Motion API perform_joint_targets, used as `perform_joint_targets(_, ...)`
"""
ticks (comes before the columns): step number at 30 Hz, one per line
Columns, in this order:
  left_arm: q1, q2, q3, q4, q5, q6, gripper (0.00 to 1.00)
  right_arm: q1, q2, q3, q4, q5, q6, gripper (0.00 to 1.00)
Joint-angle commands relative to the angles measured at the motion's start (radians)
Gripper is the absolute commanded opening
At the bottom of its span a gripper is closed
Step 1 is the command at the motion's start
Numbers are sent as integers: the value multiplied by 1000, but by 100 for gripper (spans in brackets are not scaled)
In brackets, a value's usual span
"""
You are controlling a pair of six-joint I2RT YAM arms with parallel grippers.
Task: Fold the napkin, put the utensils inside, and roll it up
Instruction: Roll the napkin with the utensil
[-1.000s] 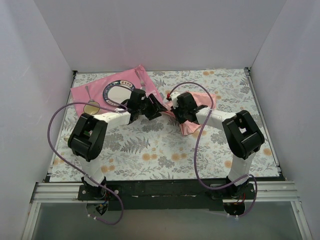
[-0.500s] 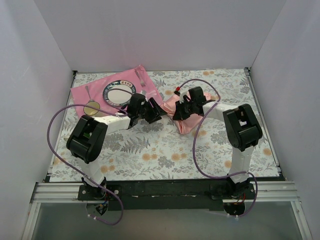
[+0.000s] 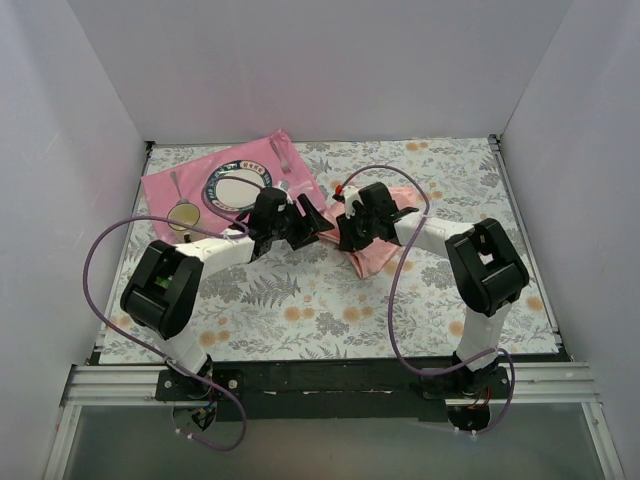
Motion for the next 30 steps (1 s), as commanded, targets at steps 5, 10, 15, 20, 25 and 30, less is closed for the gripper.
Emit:
perform_joint_targets(5, 57, -78, 64, -93, -4, 75, 67, 80, -27, -21, -236, 229, 48, 61)
perform_joint_targets(10, 68, -41, 131, -122, 31, 138, 67, 74, -134, -12, -284, 220, 39, 73)
perform_joint_targets(15, 68, 9, 200, -107, 121, 140, 65, 41, -224, 19, -318, 185, 68, 77)
perform_joint_targets(20, 56, 108, 266, -108, 184, 144, 64, -34, -258, -10, -275, 199, 151, 76)
perform_joint_targets(25, 43, 174, 380, -191, 105, 249, 63, -161, -252, -81, -139, 185, 272, 43)
perform_joint_targets(30, 42, 165, 386, -204, 112, 247, 58, -195, -128, 3, -74, 170, 321, 12)
